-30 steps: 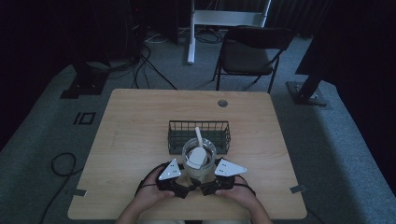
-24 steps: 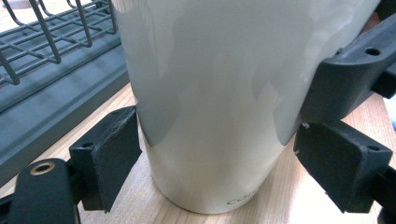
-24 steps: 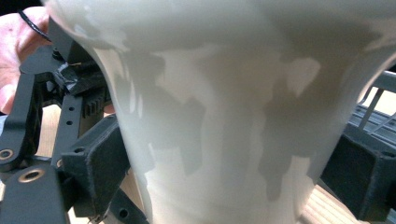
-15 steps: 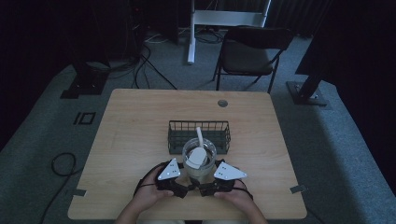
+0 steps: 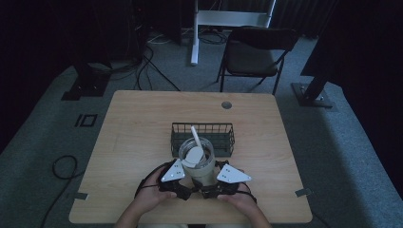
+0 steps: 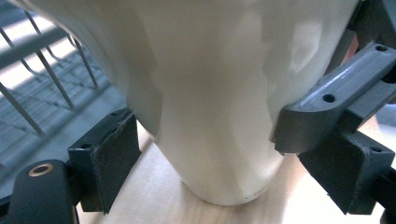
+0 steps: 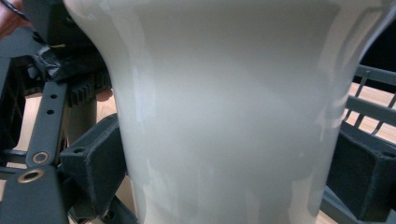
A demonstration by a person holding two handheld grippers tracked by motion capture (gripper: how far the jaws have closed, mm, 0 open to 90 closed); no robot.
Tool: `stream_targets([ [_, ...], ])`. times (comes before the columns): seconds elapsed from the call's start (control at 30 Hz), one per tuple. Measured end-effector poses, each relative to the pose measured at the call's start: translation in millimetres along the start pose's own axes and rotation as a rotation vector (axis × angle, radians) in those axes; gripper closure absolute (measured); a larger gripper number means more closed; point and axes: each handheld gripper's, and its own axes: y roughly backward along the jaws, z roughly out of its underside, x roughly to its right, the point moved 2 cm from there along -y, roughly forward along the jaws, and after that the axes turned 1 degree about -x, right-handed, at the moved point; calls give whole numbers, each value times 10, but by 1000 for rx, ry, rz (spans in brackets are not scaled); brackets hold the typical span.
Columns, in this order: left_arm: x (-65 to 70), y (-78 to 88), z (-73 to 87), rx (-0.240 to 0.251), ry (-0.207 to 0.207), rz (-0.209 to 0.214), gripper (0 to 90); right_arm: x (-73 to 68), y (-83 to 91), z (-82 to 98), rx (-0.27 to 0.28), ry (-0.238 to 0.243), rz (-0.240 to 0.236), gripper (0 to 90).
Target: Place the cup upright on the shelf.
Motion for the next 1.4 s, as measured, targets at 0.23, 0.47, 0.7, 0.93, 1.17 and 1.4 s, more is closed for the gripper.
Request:
stream_targets([
  [0.23, -97, 87, -238, 42, -36, -18, 146, 101, 26, -177, 58, -40, -9, 99],
  [0.47, -260, 173, -491, 85, -51, -32, 146, 235, 7, -481, 103, -23, -7, 98],
  [0.7, -449, 250, -716, 82, -83, -53, 143, 364, -76, -722, 133, -3, 0, 97],
  [0.93, -613, 247, -836, 97, -94, -66, 131, 483, -164, -879, 156, -4, 6, 97],
  [1.17, -764, 164, -931, 97, -85, -66, 111, 535, -277, -1033, 142, 15, -7, 93],
  [1.4, -925, 69, -964, 109, -45, -62, 112, 661, -362, -1070, 138, -11, 5, 93],
])
